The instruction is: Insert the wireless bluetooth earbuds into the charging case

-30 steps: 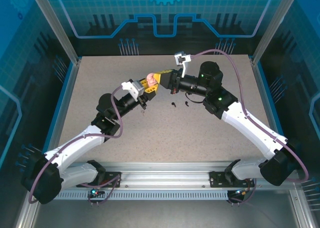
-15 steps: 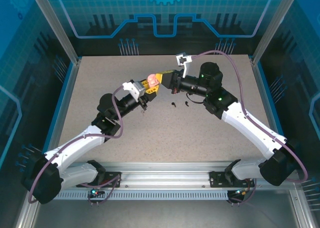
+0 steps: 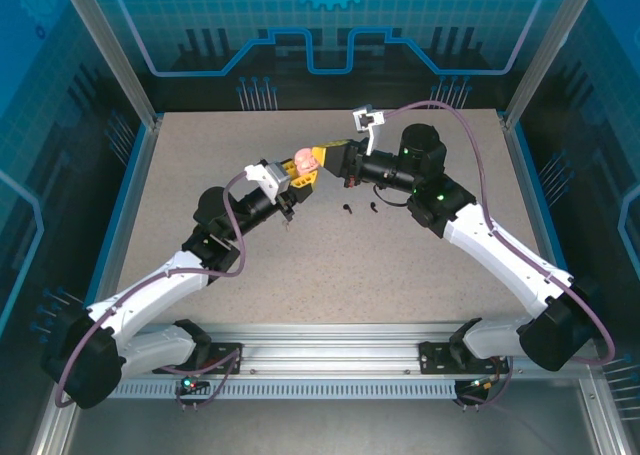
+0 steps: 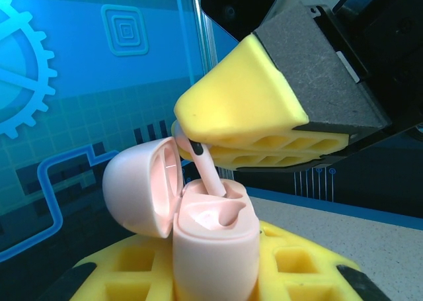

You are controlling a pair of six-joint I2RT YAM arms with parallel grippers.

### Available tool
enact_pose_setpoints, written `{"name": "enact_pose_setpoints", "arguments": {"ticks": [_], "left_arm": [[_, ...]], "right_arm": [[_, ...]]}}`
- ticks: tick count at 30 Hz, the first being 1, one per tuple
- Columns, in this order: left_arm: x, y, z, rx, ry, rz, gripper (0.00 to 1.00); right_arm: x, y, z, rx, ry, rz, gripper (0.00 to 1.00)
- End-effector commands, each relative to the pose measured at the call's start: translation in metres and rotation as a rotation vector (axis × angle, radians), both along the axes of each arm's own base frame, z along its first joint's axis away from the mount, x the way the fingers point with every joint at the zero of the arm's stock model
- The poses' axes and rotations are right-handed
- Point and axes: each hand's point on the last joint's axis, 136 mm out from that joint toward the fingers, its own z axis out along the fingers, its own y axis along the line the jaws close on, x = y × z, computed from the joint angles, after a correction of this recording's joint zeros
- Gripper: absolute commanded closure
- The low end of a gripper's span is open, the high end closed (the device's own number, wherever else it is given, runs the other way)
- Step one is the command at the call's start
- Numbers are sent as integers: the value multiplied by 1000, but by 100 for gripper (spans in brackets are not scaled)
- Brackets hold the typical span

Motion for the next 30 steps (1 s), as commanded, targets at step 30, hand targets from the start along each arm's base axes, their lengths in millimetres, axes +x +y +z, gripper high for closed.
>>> {"name": "enact_pose_setpoints", "arguments": {"ticks": [30], "left_arm": [[-7,6,41,-64,-87,14,100]], "right_arm": [[-13,2,-14,-74,-5,30,96]]}}
